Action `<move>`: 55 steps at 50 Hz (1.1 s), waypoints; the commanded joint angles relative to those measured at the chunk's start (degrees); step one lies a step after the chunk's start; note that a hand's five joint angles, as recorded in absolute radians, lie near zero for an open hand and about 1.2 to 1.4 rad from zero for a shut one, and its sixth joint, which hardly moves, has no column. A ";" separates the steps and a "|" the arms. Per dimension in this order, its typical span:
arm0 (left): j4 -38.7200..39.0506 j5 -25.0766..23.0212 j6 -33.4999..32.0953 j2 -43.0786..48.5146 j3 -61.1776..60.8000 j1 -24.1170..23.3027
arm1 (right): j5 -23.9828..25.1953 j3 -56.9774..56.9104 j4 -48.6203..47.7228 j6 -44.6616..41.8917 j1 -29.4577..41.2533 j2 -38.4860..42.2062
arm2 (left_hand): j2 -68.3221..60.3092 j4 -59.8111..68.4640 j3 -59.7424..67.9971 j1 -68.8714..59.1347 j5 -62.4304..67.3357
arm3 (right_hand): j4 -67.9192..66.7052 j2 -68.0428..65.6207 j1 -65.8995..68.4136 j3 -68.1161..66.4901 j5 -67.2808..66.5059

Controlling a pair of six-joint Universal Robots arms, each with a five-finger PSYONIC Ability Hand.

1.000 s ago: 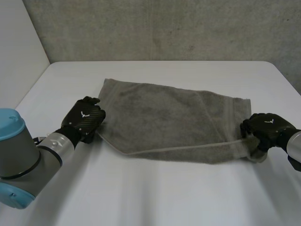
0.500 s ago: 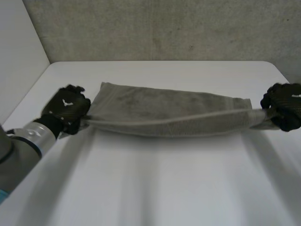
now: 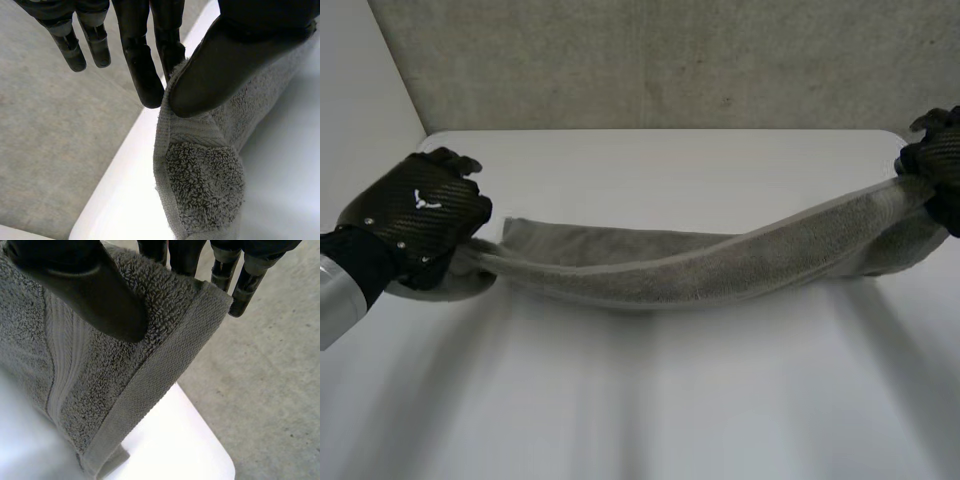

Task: Fold the towel.

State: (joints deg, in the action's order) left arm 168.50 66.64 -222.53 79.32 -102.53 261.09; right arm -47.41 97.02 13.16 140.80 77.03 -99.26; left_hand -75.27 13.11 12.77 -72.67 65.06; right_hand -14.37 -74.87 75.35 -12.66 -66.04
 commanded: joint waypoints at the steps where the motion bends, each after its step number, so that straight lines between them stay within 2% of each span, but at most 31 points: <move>1: 0.07 -0.02 -0.71 11.65 4.36 -0.67 | -0.76 -0.87 -0.51 -3.25 0.93 8.03 | -4.73 -3.11 -2.77 -7.33 4.94 | 4.37 -5.13 4.65 2.66 -3.96; 3: 0.16 -0.02 -0.54 17.86 7.51 -1.54 | -2.50 -3.49 -0.68 -3.16 2.77 13.80 | -4.73 -3.11 -2.77 -7.33 4.94 | 4.37 -5.13 4.65 2.66 -3.96; 4: 0.16 -0.02 -0.54 17.89 7.52 -1.55 | -2.52 -3.50 -0.68 -3.16 2.78 13.83 | -4.73 -3.11 -2.77 -7.33 4.94 | 4.37 -5.13 4.65 2.66 -3.96; 6: 0.25 -0.02 -0.54 21.23 9.90 -2.60 | -5.49 -5.87 -0.86 -3.16 5.84 18.90 | -4.73 -3.11 -2.77 -7.33 4.94 | 4.37 -5.13 4.65 2.66 -3.96; 7: 0.25 0.15 -0.54 24.79 12.59 -3.73 | -5.50 -5.88 -0.86 -3.16 5.85 18.93 | -4.73 -3.11 -2.77 -7.33 4.94 | 4.37 -5.13 4.65 2.66 -3.96; 8: 0.25 0.50 -0.54 28.57 15.84 -4.79 | -7.68 -6.83 -1.29 -3.25 7.07 21.01 | -4.73 -3.11 -2.77 -7.33 4.94 | 4.37 -5.13 4.65 2.66 -3.96; 9: 0.25 0.50 -0.54 28.61 15.87 -4.80 | -7.70 -6.84 -1.30 -3.25 7.09 21.04 | -4.73 -3.11 -2.77 -7.33 4.94 | 4.37 -5.13 4.65 2.66 -3.96; 11: 0.25 0.68 -0.89 35.17 22.52 -5.33 | -11.46 -8.77 -3.31 -2.81 8.84 24.88 | -4.73 -3.11 -2.77 -7.33 4.94 | 4.37 -5.13 4.65 2.66 -3.96; 20: 1.74 0.24 -1.68 47.42 35.74 -5.85 | -16.93 -11.94 -10.00 0.53 13.06 32.46 | -4.73 -3.11 -2.77 -7.33 4.94 | 4.37 -5.13 4.65 2.66 -3.96; 25: 8.42 0.42 -1.59 51.72 39.60 -6.91 | -20.97 -13.17 -15.62 4.84 14.64 35.80 | -4.73 -3.11 -2.77 -7.33 4.94 | 4.37 -5.13 4.65 2.66 -3.96; 27: 14.72 0.68 -2.03 53.65 40.22 -7.26 | -23.86 -14.05 -19.82 6.94 15.17 37.64 | -4.73 -3.11 -2.77 -7.33 4.94 | 4.37 -5.13 4.65 2.66 -3.96; 30: 17.30 0.68 -2.21 54.54 40.39 -7.35 | -25.80 -15.10 -22.29 7.47 15.52 39.13 | -4.73 -3.11 -2.77 -7.33 4.94 | 4.37 -5.13 4.65 2.66 -3.96; 35: 21.87 0.51 -2.38 56.99 41.18 -8.31 | -27.29 -15.89 -23.79 7.65 16.05 40.81 | -4.73 -3.11 -2.77 -7.33 4.94 | 4.37 -5.13 4.65 2.66 -3.96; 49: 22.31 0.42 -2.65 61.22 42.42 -8.31 | -28.09 -19.50 -24.50 7.56 16.93 45.99 | -4.73 -3.11 -2.77 -7.33 4.94 | 4.37 -5.13 4.65 2.66 -3.96; 55: 24.77 0.59 -4.23 63.06 42.42 -8.23 | -28.27 -21.08 -25.12 7.48 17.02 48.37 | -4.73 -3.11 -2.77 -7.33 4.94 | 4.37 -5.13 4.65 2.66 -3.96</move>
State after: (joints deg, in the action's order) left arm 191.46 67.13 -225.45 141.08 -60.07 252.82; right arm -75.62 77.38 -11.52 148.33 94.02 -52.92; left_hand -75.28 13.11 12.77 -72.67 65.07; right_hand -14.37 -74.98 75.35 -12.66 -65.99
